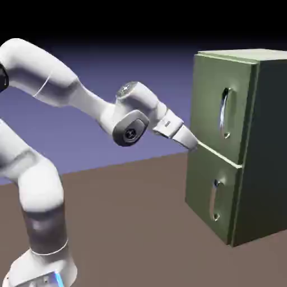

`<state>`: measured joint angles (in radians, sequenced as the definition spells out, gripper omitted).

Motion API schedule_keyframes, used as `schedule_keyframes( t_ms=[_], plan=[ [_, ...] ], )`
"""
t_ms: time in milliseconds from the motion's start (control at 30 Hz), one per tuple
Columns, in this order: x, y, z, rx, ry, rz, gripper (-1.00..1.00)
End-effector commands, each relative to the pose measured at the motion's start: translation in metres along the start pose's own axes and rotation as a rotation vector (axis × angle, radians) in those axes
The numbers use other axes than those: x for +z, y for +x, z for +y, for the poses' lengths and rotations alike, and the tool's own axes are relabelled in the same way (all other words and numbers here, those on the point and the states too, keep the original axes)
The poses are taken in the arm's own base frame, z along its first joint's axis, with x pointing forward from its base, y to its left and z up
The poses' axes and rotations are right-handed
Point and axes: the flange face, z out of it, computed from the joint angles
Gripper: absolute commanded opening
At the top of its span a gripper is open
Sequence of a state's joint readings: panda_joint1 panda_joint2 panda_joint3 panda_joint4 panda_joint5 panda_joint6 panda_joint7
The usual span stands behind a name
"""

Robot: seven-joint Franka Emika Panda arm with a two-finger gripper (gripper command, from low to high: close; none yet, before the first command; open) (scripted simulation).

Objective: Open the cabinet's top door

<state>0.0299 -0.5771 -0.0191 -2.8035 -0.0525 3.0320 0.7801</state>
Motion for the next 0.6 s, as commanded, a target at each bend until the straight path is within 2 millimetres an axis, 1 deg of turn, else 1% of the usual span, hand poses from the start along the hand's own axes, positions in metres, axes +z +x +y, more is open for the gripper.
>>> schedule_keyframes(
  t_ms=[0,267,567],
  plan=[
    [-0.003,0.0,-0.004,-0.005,0.006,0.004,0.0],
    [-0.026,0.003,-0.029,-0.043,0.054,0.046,0.0],
    [-0.049,0.006,-0.044,-0.068,0.105,0.112,0.0]
  ],
)
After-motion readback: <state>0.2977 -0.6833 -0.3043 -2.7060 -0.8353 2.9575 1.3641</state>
